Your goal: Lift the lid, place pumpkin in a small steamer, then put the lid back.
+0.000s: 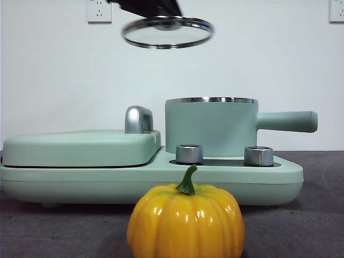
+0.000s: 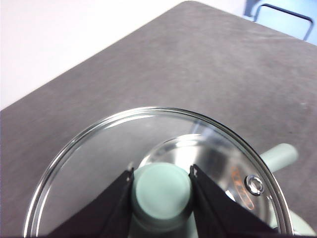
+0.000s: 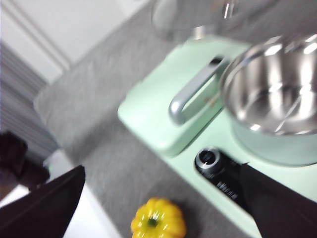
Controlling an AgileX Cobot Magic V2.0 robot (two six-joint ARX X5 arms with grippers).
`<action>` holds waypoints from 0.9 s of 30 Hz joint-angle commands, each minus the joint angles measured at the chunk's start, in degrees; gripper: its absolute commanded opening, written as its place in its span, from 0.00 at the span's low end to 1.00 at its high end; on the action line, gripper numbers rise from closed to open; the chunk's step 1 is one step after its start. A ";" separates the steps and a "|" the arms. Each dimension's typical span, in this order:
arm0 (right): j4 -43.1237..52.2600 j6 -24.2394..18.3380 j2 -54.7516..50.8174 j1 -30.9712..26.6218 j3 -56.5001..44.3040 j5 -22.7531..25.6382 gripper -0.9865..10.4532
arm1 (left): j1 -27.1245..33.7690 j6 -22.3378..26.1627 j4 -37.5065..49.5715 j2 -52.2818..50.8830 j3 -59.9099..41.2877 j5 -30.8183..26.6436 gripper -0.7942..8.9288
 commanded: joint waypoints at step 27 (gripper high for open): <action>-7.78 12.37 37.62 28.68 9.14 17.27 0.53 | 16.72 0.20 -2.69 -3.28 2.03 0.22 0.17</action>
